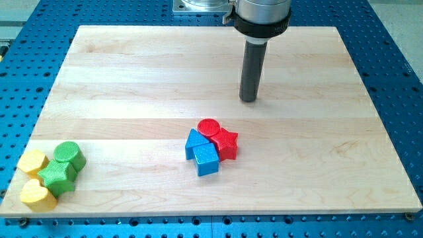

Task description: Move the blue blocks to the center of the board

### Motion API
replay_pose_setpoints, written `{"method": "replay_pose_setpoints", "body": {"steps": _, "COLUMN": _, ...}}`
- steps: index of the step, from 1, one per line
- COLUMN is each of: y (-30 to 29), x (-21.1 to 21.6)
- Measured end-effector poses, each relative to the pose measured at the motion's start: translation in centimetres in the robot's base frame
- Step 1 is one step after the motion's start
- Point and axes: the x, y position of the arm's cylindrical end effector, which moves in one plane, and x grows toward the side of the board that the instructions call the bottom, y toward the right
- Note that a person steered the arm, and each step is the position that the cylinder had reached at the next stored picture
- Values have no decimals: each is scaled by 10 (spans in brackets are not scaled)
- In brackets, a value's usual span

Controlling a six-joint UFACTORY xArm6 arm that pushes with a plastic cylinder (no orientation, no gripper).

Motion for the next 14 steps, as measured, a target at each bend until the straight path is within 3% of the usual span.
{"method": "replay_pose_setpoints", "body": {"steps": 4, "y": 0, "x": -13}}
{"method": "replay_pose_setpoints", "body": {"steps": 5, "y": 17, "x": 6}}
{"method": "replay_pose_setpoints", "body": {"steps": 6, "y": 57, "x": 56}}
{"method": "replay_pose_setpoints", "body": {"steps": 7, "y": 42, "x": 130}}
{"method": "replay_pose_setpoints", "body": {"steps": 8, "y": 2, "x": 195}}
{"method": "replay_pose_setpoints", "body": {"steps": 9, "y": -59, "x": 211}}
{"method": "replay_pose_setpoints", "body": {"steps": 10, "y": -84, "x": 197}}
{"method": "replay_pose_setpoints", "body": {"steps": 14, "y": -93, "x": 144}}
